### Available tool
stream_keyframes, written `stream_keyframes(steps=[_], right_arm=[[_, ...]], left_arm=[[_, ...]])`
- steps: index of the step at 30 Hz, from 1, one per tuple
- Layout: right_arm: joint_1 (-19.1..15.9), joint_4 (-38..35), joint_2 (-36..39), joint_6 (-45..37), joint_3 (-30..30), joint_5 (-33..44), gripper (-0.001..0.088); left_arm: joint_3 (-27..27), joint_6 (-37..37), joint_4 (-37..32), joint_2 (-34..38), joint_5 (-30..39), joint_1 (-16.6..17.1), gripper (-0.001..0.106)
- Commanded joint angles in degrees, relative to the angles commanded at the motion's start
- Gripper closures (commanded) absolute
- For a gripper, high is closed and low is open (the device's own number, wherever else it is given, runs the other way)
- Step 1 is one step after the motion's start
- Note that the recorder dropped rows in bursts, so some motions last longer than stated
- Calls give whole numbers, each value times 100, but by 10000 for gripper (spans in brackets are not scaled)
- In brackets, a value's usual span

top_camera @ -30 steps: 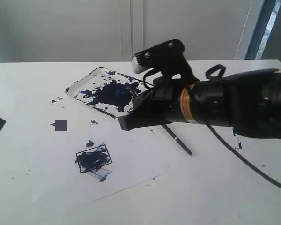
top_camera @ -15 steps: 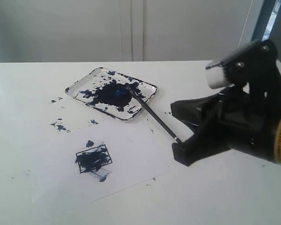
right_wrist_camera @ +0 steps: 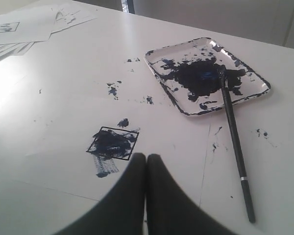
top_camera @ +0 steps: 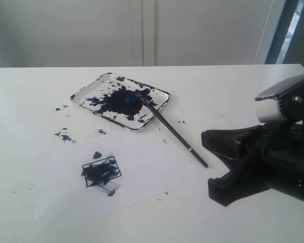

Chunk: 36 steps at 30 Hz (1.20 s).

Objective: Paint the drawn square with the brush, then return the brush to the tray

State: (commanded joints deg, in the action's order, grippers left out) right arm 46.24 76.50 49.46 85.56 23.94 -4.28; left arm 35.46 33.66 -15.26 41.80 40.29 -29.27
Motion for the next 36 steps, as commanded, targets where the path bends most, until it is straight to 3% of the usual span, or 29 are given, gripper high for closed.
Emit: stream_keyframes(steps=[25,30,36], right_arm=[[0,0,-81,-8,0,-11,868],[-13,0,-206,-8,0,39,868],[-587,0,-788,-8,0,-161,868]], left_arm=[[0,-22,0,-79,0,30,1053],[0,-41,-16,-302,0,435,1053],[0,-41,-16,-655,0,1185,1053]])
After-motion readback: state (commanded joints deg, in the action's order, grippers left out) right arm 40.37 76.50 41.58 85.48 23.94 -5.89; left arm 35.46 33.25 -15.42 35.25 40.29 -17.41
